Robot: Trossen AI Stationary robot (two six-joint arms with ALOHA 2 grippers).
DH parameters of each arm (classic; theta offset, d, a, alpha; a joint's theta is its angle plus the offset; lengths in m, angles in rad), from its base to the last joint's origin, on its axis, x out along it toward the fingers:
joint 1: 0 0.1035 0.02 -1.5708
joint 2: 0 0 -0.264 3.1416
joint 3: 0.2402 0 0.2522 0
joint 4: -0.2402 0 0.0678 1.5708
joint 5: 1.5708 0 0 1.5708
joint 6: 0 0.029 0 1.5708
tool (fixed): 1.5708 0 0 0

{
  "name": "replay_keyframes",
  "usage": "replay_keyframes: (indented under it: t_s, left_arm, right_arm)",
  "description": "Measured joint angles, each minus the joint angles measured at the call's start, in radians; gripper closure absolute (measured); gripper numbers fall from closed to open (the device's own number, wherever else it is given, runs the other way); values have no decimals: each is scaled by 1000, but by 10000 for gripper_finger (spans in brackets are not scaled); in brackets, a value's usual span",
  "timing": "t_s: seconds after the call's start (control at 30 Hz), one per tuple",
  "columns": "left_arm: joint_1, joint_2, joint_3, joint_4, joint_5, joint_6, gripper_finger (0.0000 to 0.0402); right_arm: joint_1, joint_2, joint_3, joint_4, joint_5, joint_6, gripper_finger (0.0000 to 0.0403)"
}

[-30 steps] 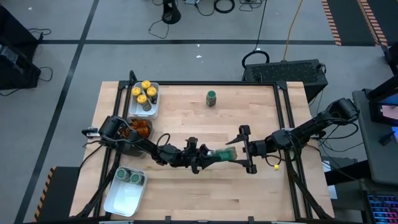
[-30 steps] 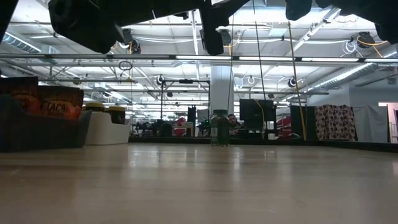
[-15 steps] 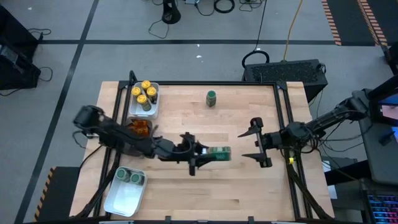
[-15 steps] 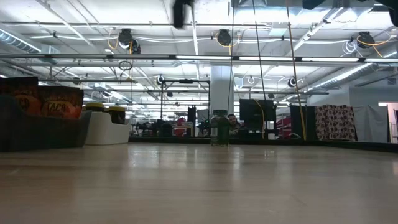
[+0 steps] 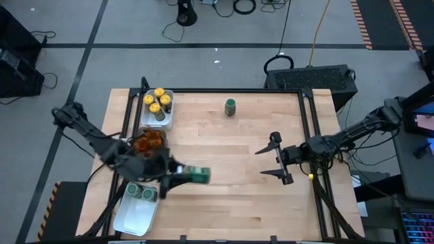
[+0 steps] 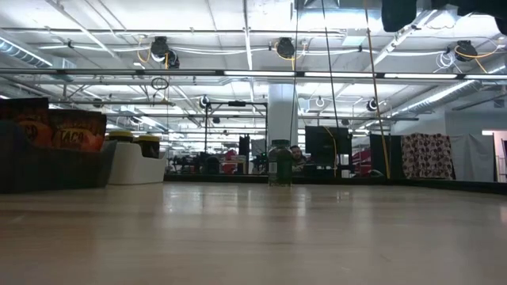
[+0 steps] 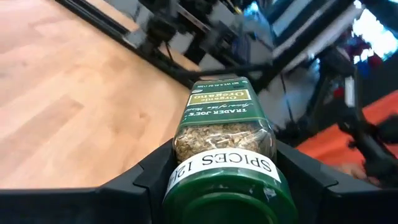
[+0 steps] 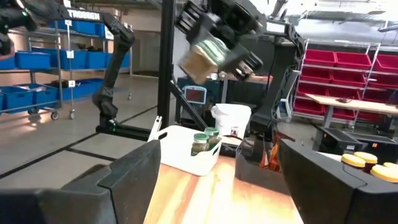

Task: Sort spices by type
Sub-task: Put the right green seasoning bottle into the bottom white bin

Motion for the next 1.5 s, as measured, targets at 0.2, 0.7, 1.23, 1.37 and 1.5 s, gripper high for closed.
replay_keyframes:
  t_s: [0.2, 0.7, 1.23, 1.37, 1.5]
  left_arm:
    - [-134, 77, 205, -280, -41, -56, 190]
    - [-304, 315, 352, -965, 427, -720, 190]
    - [-434, 321, 331, -1120, 635, -1149, 190]
    - [-434, 323, 299, -1100, 659, -1170, 190]
    - [-434, 323, 264, -1045, 676, -1177, 190]
  right_arm:
    - [-3, 24, 0, 40, 6, 0, 96]
    - [-16, 64, 0, 68, 52, 15, 96]
    - [-41, 64, 0, 68, 51, 30, 96]
    - [-41, 64, 0, 67, 50, 30, 96]
    - [-41, 64, 0, 67, 50, 30, 96]
